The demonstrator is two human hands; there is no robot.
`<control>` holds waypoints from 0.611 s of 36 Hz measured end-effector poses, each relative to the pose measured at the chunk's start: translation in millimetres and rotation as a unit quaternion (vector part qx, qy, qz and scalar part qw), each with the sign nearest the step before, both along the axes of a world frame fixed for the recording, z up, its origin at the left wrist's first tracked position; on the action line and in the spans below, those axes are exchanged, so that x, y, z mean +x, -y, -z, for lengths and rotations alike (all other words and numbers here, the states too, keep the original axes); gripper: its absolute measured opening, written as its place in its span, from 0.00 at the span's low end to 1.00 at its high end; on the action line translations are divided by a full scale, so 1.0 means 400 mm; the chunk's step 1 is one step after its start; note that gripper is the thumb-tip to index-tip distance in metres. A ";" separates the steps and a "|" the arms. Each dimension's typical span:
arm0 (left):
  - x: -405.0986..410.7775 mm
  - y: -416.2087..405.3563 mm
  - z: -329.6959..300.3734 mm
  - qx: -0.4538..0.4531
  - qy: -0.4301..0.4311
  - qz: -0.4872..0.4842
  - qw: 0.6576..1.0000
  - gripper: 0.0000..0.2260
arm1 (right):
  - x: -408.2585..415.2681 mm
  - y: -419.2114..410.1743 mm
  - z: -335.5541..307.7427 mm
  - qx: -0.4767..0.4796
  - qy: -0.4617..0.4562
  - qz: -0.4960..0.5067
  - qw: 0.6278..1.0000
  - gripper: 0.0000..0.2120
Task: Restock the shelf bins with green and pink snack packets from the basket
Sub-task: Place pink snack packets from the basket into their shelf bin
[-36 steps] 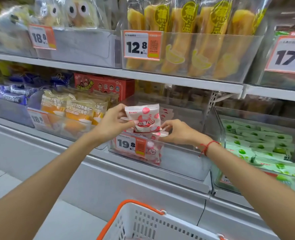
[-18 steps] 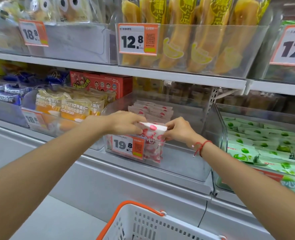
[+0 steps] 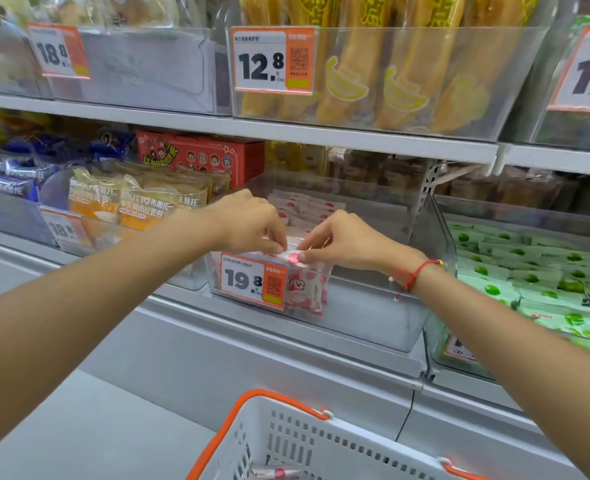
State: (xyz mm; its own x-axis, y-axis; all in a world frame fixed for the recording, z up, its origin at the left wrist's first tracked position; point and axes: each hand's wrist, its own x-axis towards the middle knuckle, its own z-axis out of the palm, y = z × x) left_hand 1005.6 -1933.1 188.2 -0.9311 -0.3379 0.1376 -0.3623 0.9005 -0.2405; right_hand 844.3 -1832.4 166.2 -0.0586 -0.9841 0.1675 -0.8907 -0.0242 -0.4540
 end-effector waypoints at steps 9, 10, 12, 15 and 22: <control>-0.007 0.038 0.049 0.048 -0.032 -0.036 0.998 0.17 | -0.006 0.036 0.050 -0.032 -0.050 0.028 0.998 0.07; -0.008 0.042 0.050 0.068 -0.016 -0.048 0.996 0.18 | -0.005 0.040 0.051 -0.030 -0.051 0.034 0.998 0.07; -0.016 0.047 0.048 0.084 0.013 -0.063 0.994 0.18 | 0.002 0.048 0.053 -0.022 -0.068 0.042 0.997 0.06; -0.036 0.048 0.035 0.085 0.056 -0.081 0.991 0.17 | 0.012 0.056 0.051 -0.007 -0.083 0.046 0.995 0.05; -0.027 0.011 0.029 0.078 -0.062 -0.116 0.988 0.18 | 0.012 -0.009 0.037 -0.024 -0.023 0.028 0.999 0.10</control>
State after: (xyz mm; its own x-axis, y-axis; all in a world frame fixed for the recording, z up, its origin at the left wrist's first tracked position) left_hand 994.8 -1937.4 176.6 -0.8055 -0.5665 0.1741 -0.5812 0.8124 -0.0457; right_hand 849.1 -1828.7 151.5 -0.1042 -0.9702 0.2189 -0.9109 0.0048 -0.4125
